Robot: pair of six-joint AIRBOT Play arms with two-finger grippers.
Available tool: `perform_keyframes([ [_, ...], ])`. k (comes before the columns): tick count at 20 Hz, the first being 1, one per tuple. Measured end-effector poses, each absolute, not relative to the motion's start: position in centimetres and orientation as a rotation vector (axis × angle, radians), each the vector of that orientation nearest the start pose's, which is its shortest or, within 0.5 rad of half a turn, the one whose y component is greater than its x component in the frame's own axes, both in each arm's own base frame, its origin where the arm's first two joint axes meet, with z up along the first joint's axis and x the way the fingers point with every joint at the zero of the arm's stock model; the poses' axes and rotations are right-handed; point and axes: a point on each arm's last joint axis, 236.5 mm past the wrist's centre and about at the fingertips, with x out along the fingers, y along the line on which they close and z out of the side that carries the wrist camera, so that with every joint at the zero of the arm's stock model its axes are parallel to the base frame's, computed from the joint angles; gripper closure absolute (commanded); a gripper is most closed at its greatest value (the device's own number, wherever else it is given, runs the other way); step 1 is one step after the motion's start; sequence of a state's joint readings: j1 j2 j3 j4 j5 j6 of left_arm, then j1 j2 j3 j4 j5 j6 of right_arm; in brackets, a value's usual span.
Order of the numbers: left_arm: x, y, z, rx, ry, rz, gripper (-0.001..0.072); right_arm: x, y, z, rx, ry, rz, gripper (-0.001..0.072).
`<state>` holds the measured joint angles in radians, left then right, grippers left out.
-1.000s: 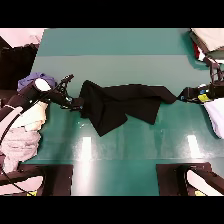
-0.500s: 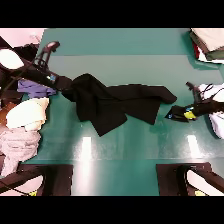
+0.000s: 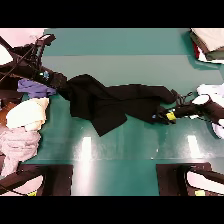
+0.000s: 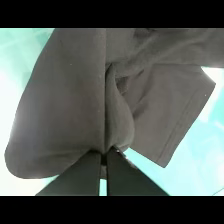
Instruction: Fold the shirts.
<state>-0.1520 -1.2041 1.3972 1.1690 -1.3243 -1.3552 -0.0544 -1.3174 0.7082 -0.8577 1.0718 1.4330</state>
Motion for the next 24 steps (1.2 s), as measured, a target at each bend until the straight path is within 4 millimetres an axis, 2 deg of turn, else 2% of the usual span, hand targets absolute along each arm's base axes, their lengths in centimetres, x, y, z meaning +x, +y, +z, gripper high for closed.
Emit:
perform_keyframes([
  [1, 36.9, -14.7, 13.0, -0.034, 1.088, -0.545, 0.0683, 28.5, 12.4, -9.5, 0.696, 1.549, 0.254, 0.0647],
  [2, 36.8, -14.7, 12.9, -0.032, 1.092, -0.546, 0.0683, 28.6, 12.7, -9.9, 0.667, 1.546, 0.261, 0.0693],
  [5, 36.7, -14.5, 13.1, -0.021, 1.093, -0.542, 0.0683, 30.0, 13.3, -8.7, 0.593, 1.489, 0.314, 0.0695],
  [6, 36.9, -14.3, 13.5, -0.010, 1.081, -0.536, 0.0683, 31.0, 13.0, -7.7, 0.550, 1.441, 0.324, 0.0695],
  [7, 37.2, -14.0, 14.3, 0.003, 1.062, -0.528, 0.0684, 32.7, 12.8, -5.6, 0.550, 1.369, 0.335, 0.0695],
  [9, 38.0, -13.3, 17.3, 0.047, 0.992, -0.502, 0.0683, 35.4, 12.4, 0.0, 0.533, 1.222, 0.375, 0.0695],
  [10, 38.5, -12.9, 19.6, 0.071, 0.940, -0.487, 0.0683, 37.4, 11.4, 3.7, 0.518, 1.107, 0.374, 0.0696],
  [12, 38.9, -12.1, 24.8, 0.113, 0.823, -0.457, 0.0683, 39.6, 9.5, 12.0, 0.482, 0.899, 0.376, 0.0695],
  [14, 38.6, -11.6, 30.8, 0.136, 0.678, -0.437, 0.0683, 40.4, 7.2, 21.0, 0.435, 0.677, 0.358, 0.0695],
  [16, 37.2, -11.3, 36.5, 0.142, 0.535, -0.428, 0.0683, 39.3, 5.2, 29.4, 0.380, 0.479, 0.331, 0.0695],
  [18, 34.7, -11.1, 41.3, 0.142, 0.397, -0.426, 0.0683, 36.9, 3.6, 36.6, 0.321, 0.311, 0.296, 0.0695],
  [19, 33.2, -11.0, 43.3, 0.142, 0.338, -0.425, 0.0683, 35.5, 3.1, 39.4, 0.292, 0.245, 0.278, 0.0696],
  [21, 29.8, -10.6, 47.3, 0.137, 0.208, -0.422, 0.0684, 32.3, 2.0, 44.3, 0.234, 0.129, 0.229, 0.0696],
  [24, 24.1, -10.0, 52.6, 0.125, 0.016, -0.421, 0.0685, 28.6, 0.7, 48.4, 0.159, 0.045, 0.142, 0.0696],
])
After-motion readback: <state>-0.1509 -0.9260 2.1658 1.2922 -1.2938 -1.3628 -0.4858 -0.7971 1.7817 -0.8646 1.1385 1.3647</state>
